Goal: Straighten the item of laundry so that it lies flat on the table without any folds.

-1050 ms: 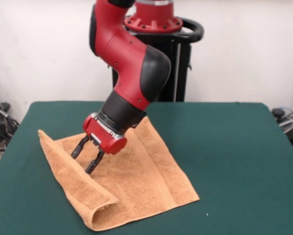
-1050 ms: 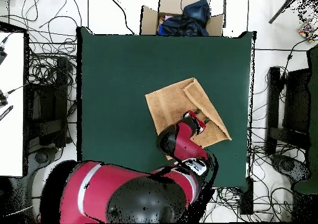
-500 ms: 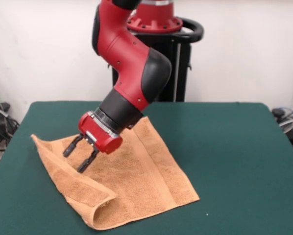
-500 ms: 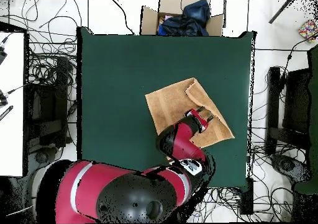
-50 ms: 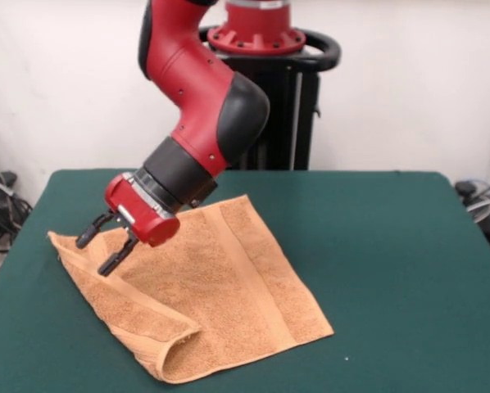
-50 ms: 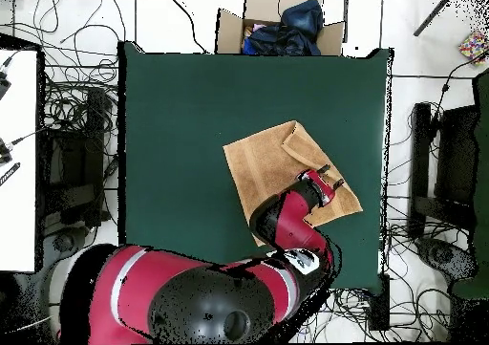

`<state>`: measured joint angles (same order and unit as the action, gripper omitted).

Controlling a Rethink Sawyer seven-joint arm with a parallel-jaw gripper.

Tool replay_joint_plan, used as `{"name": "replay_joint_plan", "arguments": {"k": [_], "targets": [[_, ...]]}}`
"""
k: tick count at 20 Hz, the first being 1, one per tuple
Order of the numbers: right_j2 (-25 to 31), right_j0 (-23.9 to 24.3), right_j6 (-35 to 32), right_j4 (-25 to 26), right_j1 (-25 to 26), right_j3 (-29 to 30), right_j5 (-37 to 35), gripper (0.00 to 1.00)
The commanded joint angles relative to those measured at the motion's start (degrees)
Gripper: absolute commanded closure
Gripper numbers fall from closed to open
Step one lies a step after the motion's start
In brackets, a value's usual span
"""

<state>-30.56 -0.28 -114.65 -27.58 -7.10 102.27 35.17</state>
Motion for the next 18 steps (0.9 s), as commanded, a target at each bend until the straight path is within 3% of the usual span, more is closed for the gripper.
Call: {"name": "replay_joint_plan", "arguments": {"k": [1, 7, 18], "targets": [[3.3, -0.6, -12.0, -4.5, 1.5, 1.2, 3.1, 0.0], [4.8, 0.5, -13.2, -2.9, 1.0, 1.4, 3.8, 0.0], [6.5, 1.7, -9.7, 1.2, -2.9, 2.5, -5.2, 0.0]]}}
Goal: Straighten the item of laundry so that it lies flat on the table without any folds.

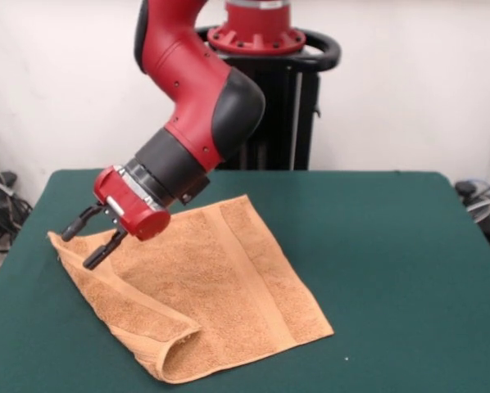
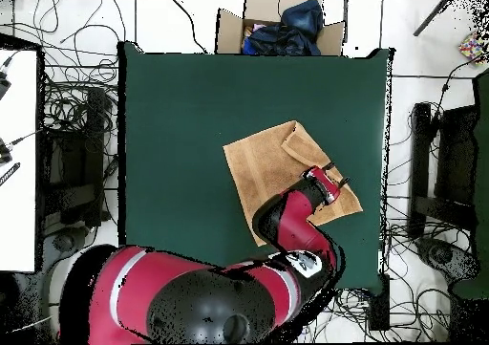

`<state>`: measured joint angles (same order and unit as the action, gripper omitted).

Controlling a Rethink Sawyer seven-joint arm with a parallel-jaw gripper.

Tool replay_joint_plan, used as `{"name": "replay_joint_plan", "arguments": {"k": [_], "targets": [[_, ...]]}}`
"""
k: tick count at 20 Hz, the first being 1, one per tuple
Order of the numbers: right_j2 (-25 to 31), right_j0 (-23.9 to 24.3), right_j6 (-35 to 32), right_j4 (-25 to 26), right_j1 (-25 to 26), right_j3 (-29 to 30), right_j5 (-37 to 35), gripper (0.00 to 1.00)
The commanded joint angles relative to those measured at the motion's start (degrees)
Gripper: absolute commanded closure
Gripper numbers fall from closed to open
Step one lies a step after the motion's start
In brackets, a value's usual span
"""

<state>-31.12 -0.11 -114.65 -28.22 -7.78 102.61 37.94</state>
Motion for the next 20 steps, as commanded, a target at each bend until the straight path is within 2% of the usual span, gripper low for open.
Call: {"name": "replay_joint_plan", "arguments": {"k": [1, 11, 17, 20], "targets": [[7.1, 1.5, -9.7, 1.9, -2.2, 2.3, -7.7, 0.0], [7.5, 1.1, -8.1, 0.9, -3.4, 3.1, -10.6, 0.0], [11.1, 4.7, -7.5, 5.9, -6.3, 3.4, -18.2, 0.0], [10.8, 4.5, -8.0, 6.7, -6.3, 3.0, -18.2, 0.0]]}}
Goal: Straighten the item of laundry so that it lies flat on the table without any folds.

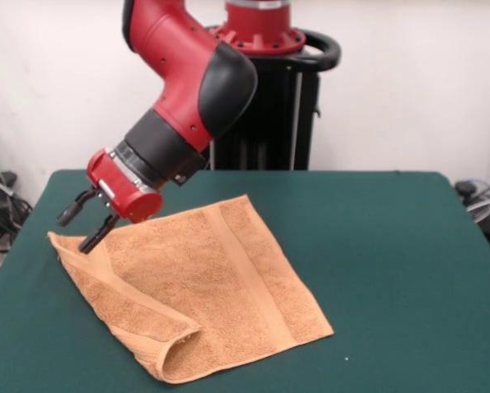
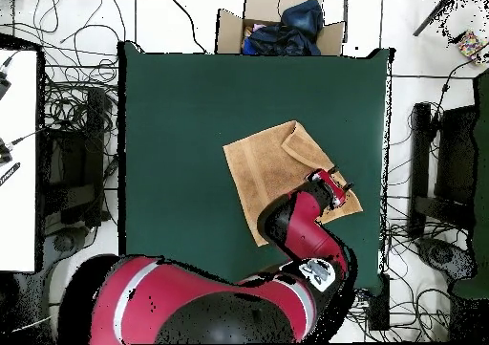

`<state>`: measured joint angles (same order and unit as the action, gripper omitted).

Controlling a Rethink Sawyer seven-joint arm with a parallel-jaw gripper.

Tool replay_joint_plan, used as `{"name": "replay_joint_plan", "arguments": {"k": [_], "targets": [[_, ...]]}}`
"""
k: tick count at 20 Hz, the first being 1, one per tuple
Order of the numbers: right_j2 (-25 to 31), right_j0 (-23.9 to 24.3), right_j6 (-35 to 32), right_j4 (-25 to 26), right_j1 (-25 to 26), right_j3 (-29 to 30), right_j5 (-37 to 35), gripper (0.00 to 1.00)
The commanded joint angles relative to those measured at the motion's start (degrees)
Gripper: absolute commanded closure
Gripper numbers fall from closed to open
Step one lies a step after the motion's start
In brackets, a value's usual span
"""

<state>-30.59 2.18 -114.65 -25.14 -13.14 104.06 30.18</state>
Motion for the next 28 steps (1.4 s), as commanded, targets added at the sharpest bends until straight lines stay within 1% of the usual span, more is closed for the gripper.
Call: {"name": "replay_joint_plan", "arguments": {"k": [1, 8, 19, 22, 25, 28], "targets": [[9.8, 1.7, -8.5, 3.4, -0.6, 1.5, -9.9, 0.0], [9.0, 1.0, -9.2, 3.5, -0.4, 1.1, -11.0, 0.0], [8.5, -0.4, -9.5, 1.9, -0.4, 1.5, -11.9, 0.0], [10.7, 1.7, -9.3, 4.3, -1.3, 1.3, -12.7, 0.0], [14.4, 5.5, -8.9, 8.4, -2.7, 1.3, -13.9, 0.0], [15.7, 6.8, -7.1, 9.6, -3.8, 1.0, -18.5, 0.0]]}}
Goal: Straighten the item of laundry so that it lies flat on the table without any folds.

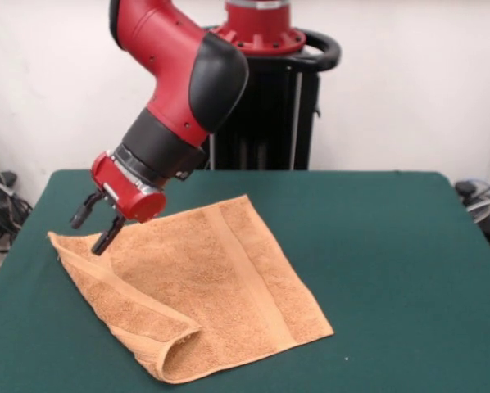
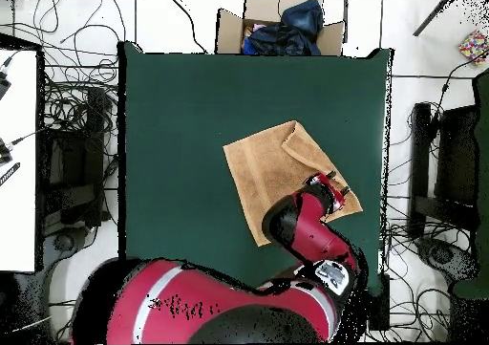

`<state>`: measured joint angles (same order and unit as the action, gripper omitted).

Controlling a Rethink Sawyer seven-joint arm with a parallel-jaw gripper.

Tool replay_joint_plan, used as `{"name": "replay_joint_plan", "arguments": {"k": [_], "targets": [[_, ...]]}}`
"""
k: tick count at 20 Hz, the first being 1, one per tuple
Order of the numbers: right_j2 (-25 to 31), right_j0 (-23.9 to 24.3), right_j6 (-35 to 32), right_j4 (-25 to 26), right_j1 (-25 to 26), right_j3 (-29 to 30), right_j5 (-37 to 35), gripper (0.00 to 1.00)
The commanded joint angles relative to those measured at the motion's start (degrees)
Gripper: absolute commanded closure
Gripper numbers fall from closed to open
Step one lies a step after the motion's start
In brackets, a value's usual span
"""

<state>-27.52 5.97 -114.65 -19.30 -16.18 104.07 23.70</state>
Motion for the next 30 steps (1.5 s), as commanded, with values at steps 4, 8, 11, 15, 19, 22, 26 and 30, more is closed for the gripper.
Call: {"name": "replay_joint_plan", "arguments": {"k": [4, 8, 11, 15, 19, 22, 26, 30], "targets": [[13.4, 3.3, -6.7, 4.2, -1.6, 0.5, -15.4, 0.0], [14.6, 3.6, -7.4, 3.9, -2.1, 0.0, -18.4, 0.0], [12.1, 0.6, -10.1, 0.6, -0.2, -1.3, -14.8, 0.0], [7.5, -4.7, -14.0, -6.2, 3.3, -2.6, -6.9, 0.0], [5.9, -7.9, -15.0, -13.0, 5.2, -3.6, -4.3, 0.0], [3.4, -11.9, -13.5, -22.8, 7.3, -5.2, -7.9, 0.0], [0.3, -16.2, -11.0, -30.4, 8.4, -5.3, -13.7, 0.0], [6.2, -10.8, -8.8, -23.9, 5.1, -5.8, -15.2, 0.0]]}}
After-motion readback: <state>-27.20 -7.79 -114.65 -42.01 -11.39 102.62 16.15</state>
